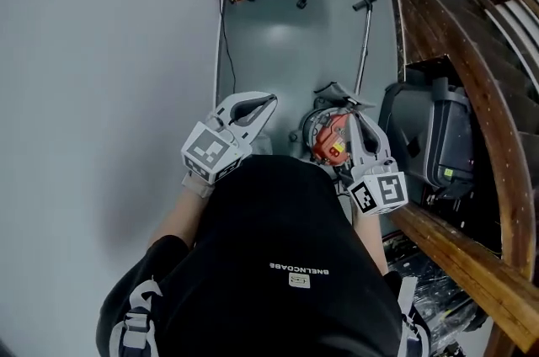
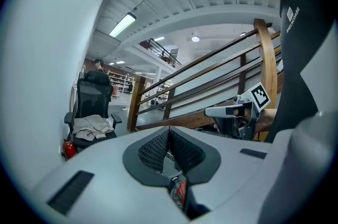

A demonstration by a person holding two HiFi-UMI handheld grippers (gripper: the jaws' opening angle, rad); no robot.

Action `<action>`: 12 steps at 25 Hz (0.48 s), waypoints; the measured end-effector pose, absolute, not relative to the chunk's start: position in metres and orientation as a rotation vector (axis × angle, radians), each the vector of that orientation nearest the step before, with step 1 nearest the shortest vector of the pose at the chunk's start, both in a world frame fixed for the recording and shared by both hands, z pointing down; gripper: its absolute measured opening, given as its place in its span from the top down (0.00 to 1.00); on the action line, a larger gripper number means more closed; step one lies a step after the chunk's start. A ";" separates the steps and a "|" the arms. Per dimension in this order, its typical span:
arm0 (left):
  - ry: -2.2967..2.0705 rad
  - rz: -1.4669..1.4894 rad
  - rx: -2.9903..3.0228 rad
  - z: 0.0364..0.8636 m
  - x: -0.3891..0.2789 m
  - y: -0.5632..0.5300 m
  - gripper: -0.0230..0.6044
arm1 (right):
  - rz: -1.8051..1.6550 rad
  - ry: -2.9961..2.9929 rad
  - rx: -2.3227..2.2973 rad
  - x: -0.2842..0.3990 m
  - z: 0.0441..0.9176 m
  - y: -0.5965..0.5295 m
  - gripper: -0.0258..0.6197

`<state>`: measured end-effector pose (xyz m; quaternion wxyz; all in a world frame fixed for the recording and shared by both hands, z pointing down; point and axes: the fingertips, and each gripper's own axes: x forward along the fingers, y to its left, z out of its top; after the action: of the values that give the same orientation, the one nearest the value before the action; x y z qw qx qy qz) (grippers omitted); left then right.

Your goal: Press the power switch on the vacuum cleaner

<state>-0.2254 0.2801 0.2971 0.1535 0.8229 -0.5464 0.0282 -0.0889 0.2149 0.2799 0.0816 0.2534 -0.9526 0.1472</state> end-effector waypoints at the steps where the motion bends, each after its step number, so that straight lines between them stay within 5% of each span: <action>1: -1.571 0.076 2.354 0.296 -0.241 0.275 0.94 | 0.444 -2.841 0.760 -0.101 0.280 0.208 0.91; 12: -1.526 0.063 2.333 0.308 -0.305 0.228 0.94 | 0.469 -2.798 0.861 -0.146 0.284 0.153 0.91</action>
<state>-0.3047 0.2280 0.3078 0.1756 0.8236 -0.5388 0.0223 -0.1456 0.1526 0.2835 0.0882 0.2892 -0.9401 0.1574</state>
